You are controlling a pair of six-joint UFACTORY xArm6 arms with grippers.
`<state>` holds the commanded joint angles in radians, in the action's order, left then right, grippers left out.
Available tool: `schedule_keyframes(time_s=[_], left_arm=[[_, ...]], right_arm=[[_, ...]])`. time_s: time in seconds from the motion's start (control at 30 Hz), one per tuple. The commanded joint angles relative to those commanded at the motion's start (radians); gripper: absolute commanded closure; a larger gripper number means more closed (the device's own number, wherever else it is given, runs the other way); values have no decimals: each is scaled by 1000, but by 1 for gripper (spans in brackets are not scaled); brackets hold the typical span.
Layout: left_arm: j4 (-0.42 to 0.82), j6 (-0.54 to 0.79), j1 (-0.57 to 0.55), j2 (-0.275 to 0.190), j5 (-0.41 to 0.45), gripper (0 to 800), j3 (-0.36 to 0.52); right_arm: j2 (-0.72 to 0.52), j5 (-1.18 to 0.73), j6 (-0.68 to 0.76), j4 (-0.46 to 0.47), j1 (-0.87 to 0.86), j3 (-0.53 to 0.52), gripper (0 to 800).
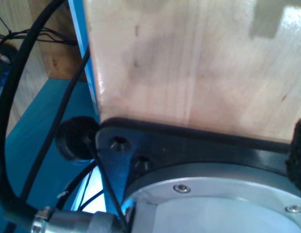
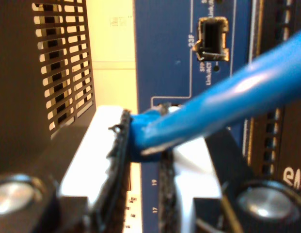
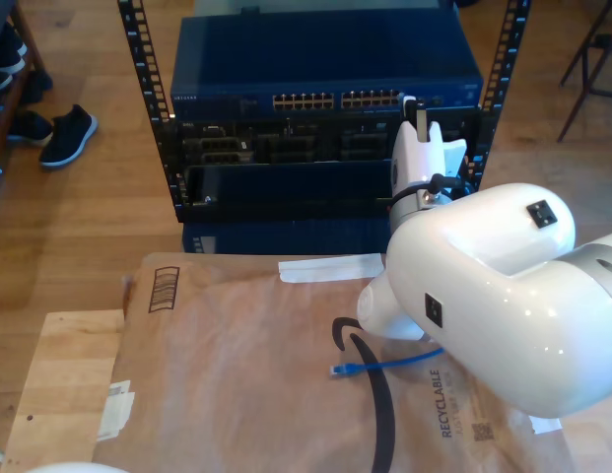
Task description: Grab the cable and plug it in
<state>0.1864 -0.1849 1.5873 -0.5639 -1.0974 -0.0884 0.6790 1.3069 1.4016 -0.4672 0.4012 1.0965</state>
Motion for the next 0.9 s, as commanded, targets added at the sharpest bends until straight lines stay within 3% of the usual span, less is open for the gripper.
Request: schedule_keyframes(time_s=[0.9], left_arm=[[2,0,0,0,0,0,2]], right_arm=[[14,-3,2,5,-9,14,800]])
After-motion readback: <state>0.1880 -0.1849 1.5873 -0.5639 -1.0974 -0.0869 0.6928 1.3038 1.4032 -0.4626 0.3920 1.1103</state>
